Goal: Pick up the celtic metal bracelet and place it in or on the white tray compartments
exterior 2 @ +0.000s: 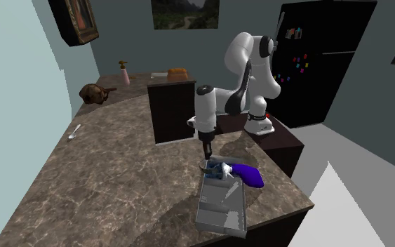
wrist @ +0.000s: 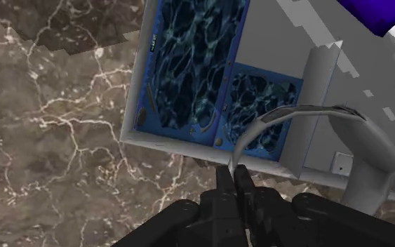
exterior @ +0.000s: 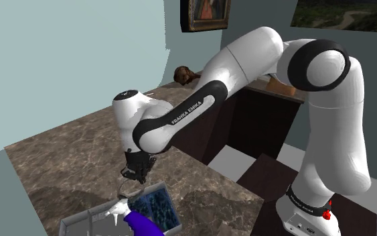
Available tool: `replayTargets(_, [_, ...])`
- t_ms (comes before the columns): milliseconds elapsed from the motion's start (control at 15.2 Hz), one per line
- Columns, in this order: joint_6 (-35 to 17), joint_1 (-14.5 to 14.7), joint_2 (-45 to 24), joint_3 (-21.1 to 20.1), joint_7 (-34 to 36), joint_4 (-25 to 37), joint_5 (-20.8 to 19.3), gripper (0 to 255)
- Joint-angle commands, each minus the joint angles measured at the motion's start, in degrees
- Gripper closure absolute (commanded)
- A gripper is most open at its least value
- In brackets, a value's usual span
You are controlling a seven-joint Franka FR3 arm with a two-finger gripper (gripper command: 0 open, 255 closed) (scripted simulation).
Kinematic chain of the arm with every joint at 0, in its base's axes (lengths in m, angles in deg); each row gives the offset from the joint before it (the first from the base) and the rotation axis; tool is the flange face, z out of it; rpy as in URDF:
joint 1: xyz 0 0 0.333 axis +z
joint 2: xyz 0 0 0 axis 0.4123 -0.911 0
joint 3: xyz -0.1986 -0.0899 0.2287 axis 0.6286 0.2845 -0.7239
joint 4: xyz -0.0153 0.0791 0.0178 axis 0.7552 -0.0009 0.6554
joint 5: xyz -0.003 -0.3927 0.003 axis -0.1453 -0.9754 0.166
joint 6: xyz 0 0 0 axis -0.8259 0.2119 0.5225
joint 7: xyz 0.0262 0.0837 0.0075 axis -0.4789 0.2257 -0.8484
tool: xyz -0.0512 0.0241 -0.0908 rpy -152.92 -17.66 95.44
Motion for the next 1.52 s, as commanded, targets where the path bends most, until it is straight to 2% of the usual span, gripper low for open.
replayTargets(0, [-0.22, 1.9, -1.13, -0.4, 2.61, 0.88, -0.62, 255])
replayTargets(330, [0.31, 7.46, -4.46, -1.37, 9.49, 4.67, -2.32, 255])
replayTargets(990, [-5.39, 8.4, -9.05, -0.06, 10.44, 3.34, -4.29, 255])
replayTargets(1452, [-5.48, 8.39, -9.13, -0.06, 10.47, 3.33, -4.34, 255])
